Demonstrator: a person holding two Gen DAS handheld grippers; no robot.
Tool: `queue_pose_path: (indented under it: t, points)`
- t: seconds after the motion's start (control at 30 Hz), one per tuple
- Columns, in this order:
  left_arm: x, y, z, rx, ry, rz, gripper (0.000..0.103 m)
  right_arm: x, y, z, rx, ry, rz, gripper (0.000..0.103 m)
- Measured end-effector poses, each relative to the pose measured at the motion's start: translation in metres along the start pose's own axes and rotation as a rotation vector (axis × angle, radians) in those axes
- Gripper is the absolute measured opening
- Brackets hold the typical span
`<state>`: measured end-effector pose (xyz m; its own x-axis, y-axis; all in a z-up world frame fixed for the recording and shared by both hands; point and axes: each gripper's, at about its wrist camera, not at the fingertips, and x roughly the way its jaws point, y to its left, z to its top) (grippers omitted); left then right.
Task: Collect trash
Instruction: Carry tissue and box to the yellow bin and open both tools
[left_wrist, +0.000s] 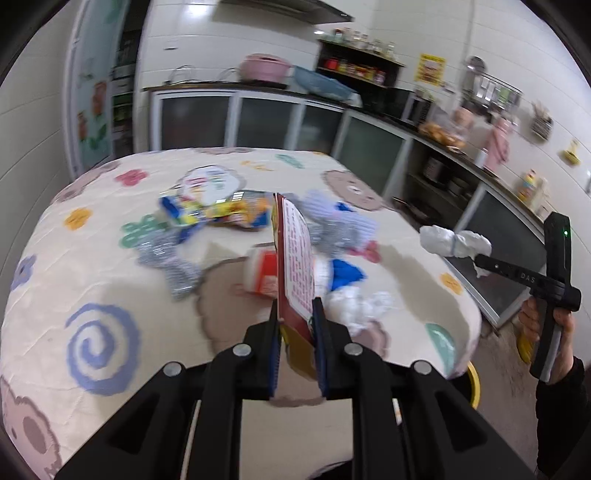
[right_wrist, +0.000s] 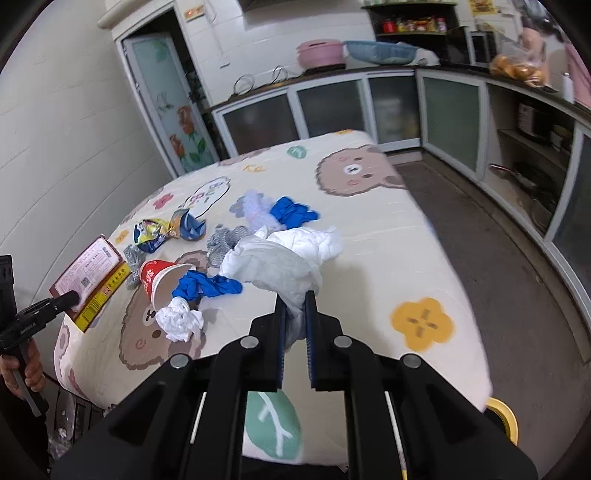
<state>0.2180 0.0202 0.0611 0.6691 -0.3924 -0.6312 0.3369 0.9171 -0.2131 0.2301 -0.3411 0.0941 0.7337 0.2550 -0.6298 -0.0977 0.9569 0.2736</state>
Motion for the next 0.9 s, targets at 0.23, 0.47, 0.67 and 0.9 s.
queue_pose_path:
  t: [0.23, 0.47, 0.67, 0.9]
  points:
    - [0.013, -0.067, 0.005, 0.109, 0.016, -0.130, 0.014, -0.061, -0.039, -0.018, 0.057, -0.073, -0.067, 0.009]
    - [0.049, -0.159, -0.002, 0.260, 0.087, -0.302, 0.014, -0.115, -0.088, -0.063, 0.130, -0.078, -0.224, 0.009]
    - [0.086, -0.245, -0.018, 0.372, 0.160, -0.466, 0.014, -0.138, -0.130, -0.118, 0.213, -0.030, -0.362, 0.009]
    - [0.130, -0.326, -0.048, 0.468, 0.261, -0.573, 0.014, -0.140, -0.168, -0.175, 0.321, 0.031, -0.439, 0.009]
